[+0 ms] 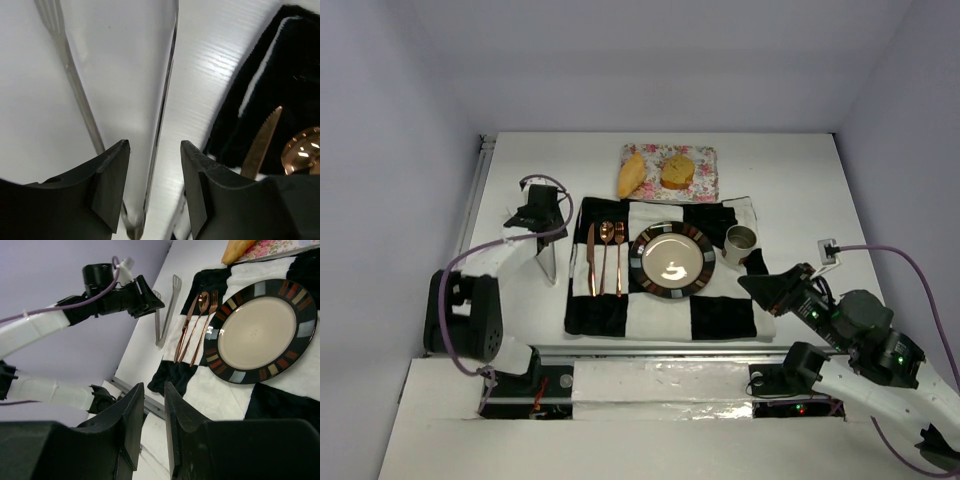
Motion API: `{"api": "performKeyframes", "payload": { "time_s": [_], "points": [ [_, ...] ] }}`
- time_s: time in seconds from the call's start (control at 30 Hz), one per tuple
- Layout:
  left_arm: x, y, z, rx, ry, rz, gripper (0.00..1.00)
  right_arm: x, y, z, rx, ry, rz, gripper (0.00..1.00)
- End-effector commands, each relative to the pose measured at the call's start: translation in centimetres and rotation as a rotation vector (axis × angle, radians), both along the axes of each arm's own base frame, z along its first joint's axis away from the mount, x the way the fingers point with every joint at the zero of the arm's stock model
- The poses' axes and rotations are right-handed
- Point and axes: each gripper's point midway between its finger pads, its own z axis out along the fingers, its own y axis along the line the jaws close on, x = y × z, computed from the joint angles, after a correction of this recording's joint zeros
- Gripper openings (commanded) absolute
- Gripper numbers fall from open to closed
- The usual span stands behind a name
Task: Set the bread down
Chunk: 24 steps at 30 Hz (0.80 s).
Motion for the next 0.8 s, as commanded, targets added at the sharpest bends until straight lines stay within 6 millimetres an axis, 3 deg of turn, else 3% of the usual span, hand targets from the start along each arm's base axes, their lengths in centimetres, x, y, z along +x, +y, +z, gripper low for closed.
{"api": "performKeyframes", "payload": {
  "time_s": [0.0,0.17,0.27,0.43,0.47,0.53,0.63,0.73,0.77],
  "points": [
    [3.3,0.0,0.7,0.02,-0.046,-0.038,0.42,0.4,0.3,-0.1,-0.001,0.001,-0.008,0.29],
    [5.9,-0.2,-1.7,0.049,-0.007,-0.046,0.34,0.7,1.9,-1.1,-0.006,0.021,0.028,0.29],
    [7.0,0.2,-3.1,0.081,0.019,-0.032,0.31,0.8,3.4,-2.6,-0.022,0.058,0.068,0.29],
    [8.4,0.9,-4.6,0.12,0.043,-0.017,0.26,0.5,5.0,-3.2,0.006,0.077,0.128,0.29],
    [8.7,0.9,-4.9,0.122,0.048,-0.016,0.14,0.5,5.1,-3.3,0.007,0.079,0.13,0.29],
    [9.0,1.0,-5.1,0.13,0.054,-0.012,0.0,0.6,5.1,-3.5,-0.001,0.083,0.124,0.29],
    [9.2,1.4,-4.2,0.152,0.038,0.002,0.0,0.7,5.0,-3.7,-0.011,0.086,0.114,0.29],
    [9.4,2.0,-1.1,0.17,-0.025,0.028,0.0,0.9,5.8,-4.2,-0.026,0.096,0.132,0.37],
    [9.4,2.0,1.3,0.16,-0.081,0.035,0.0,1.0,6.1,-4.2,-0.029,0.1,0.14,0.44]
  ]
}}
